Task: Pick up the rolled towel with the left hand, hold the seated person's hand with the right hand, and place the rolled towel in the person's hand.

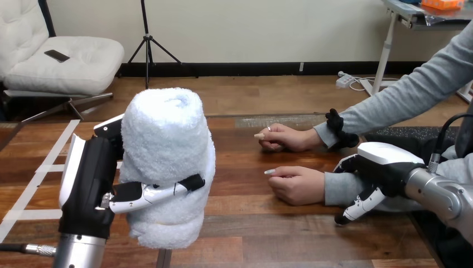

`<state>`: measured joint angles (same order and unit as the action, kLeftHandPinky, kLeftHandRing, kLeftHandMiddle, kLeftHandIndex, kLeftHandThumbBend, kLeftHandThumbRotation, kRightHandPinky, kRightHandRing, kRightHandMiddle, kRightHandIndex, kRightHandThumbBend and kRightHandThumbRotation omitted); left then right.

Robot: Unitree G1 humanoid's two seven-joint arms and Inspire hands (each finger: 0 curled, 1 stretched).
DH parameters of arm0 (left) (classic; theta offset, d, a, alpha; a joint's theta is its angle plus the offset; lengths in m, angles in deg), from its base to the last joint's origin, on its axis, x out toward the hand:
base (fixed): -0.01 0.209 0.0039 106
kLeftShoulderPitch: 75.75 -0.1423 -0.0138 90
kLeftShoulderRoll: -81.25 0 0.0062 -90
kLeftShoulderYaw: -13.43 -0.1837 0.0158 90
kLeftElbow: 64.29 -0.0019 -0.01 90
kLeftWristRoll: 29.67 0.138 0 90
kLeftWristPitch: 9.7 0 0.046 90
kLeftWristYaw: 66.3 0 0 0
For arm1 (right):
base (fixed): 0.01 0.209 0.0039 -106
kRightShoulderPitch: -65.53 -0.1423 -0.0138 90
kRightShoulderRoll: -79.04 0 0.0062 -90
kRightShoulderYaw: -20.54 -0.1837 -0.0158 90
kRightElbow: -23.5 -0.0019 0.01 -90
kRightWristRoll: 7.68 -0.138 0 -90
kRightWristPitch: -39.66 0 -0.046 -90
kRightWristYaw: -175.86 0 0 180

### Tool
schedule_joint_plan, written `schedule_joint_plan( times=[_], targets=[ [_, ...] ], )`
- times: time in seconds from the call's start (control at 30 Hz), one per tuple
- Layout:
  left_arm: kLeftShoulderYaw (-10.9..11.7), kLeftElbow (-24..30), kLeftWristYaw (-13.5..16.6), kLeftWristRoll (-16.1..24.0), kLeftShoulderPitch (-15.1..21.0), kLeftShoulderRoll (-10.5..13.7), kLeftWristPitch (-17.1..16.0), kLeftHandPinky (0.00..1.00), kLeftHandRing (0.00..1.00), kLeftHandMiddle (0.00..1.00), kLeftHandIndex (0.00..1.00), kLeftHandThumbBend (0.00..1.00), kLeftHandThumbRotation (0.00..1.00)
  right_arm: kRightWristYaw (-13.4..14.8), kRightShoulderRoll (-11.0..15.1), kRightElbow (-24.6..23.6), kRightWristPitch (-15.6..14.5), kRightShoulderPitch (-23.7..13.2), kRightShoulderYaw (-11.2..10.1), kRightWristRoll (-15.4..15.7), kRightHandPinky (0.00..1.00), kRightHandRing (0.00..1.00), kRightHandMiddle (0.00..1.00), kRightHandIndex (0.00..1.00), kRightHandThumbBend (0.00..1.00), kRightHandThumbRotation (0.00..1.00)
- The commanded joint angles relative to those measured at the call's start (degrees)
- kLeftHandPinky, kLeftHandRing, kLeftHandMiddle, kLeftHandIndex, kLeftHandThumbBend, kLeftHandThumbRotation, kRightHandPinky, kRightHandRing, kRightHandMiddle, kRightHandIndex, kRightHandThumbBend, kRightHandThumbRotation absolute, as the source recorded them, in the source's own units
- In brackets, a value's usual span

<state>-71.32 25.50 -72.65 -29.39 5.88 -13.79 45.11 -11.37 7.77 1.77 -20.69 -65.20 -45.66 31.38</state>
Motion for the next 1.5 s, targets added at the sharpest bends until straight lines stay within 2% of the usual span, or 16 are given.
schedule_joint_plan(
  times=[0.0, 0.2, 0.4, 0.77, 1.47],
  targets=[
    [0.7, 1.4, -0.4, -1.7, 3.5, 0.6, -2.1, 0.25, 0.3, 0.37, 0.41, 0.56, 0.0, 2.7, -0.9, 0.5, 1.0, -3.9, 0.6, 0.2, 0.58, 0.69, 0.72, 0.7, 0.95, 0.32],
    [1.0, 1.3, -0.3, -1.1, 3.5, 0.4, -2.1, 0.26, 0.3, 0.37, 0.41, 0.55, 0.0, 5.2, -1.3, 0.7, 1.6, -3.6, 1.4, 0.5, 0.57, 0.66, 0.68, 0.68, 0.89, 0.31],
    [1.0, 1.1, -0.5, -1.4, 3.5, 0.4, -2.3, 0.25, 0.3, 0.36, 0.41, 0.55, 0.0, 6.5, -1.8, 1.2, 1.7, -3.6, 1.7, 0.5, 0.55, 0.62, 0.65, 0.65, 0.85, 0.31],
    [0.9, 0.7, -0.9, -1.8, 3.6, 0.2, -2.5, 0.25, 0.3, 0.37, 0.41, 0.55, 0.0, 6.6, -2.5, 1.1, 1.2, -3.9, 2.2, 0.4, 0.53, 0.59, 0.62, 0.63, 0.78, 0.33],
    [0.9, 1.1, -0.9, -1.6, 3.5, 0.2, -2.3, 0.25, 0.3, 0.37, 0.42, 0.55, 0.0, 9.5, -2.9, 0.8, 1.6, -3.9, 3.7, 0.9, 0.44, 0.5, 0.55, 0.59, 0.64, 0.32]
  ],
)
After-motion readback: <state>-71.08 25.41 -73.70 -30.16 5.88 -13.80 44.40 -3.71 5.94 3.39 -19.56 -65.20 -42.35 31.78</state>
